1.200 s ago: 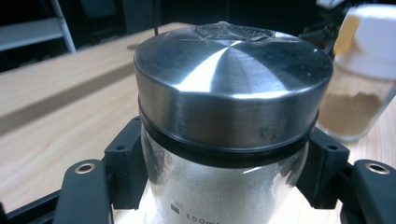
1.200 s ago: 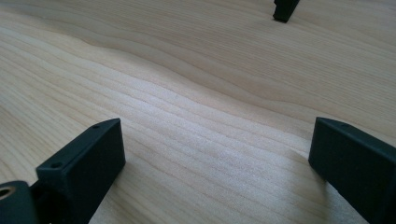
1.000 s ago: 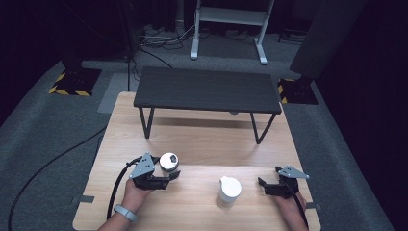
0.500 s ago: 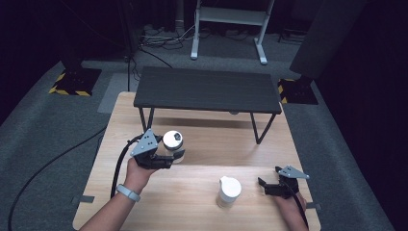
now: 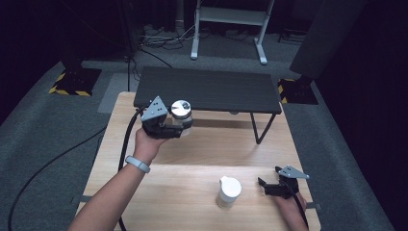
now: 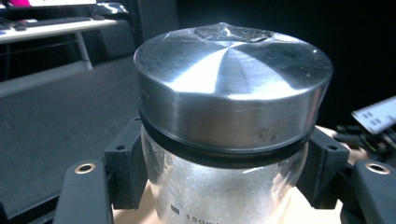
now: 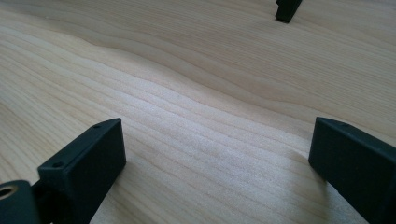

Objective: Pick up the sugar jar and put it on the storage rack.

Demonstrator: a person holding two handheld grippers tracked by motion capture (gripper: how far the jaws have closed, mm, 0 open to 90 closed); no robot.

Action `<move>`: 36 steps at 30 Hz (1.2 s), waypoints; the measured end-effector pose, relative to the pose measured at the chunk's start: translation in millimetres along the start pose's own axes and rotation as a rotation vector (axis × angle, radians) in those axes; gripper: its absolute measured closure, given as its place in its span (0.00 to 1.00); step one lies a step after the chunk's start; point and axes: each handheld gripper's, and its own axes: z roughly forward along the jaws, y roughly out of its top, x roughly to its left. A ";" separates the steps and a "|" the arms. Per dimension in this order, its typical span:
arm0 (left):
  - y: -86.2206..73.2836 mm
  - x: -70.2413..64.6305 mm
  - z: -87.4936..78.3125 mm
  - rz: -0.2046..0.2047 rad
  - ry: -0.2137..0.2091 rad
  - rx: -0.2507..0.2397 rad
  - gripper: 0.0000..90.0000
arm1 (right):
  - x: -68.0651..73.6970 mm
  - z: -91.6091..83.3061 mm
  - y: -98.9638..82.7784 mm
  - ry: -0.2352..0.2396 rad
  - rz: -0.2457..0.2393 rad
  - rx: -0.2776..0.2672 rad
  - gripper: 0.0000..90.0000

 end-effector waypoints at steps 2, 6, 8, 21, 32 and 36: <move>8.7 3.2 4.3 0.004 0.008 -0.013 0.34 | 0.0 0.0 0.0 0.001 -0.001 0.000 0.04; 32.8 10.5 15.4 0.008 0.027 -0.024 0.34 | -0.1 -0.1 0.0 0.003 -0.002 0.000 0.04; 42.3 14.1 21.6 -0.002 0.031 -0.031 0.34 | -0.2 -0.1 -0.1 0.004 -0.003 0.000 0.04; 71.2 22.5 66.9 -0.026 0.178 -0.021 0.34 | -0.2 0.0 -0.3 0.011 -0.007 -0.001 0.04; 67.1 30.4 100.9 -0.066 0.288 0.025 0.34 | -0.5 0.0 -0.4 0.014 -0.009 -0.002 0.04; 66.6 32.7 110.4 -0.071 0.301 0.056 0.34 | -0.6 0.0 -0.4 0.015 -0.009 -0.002 0.04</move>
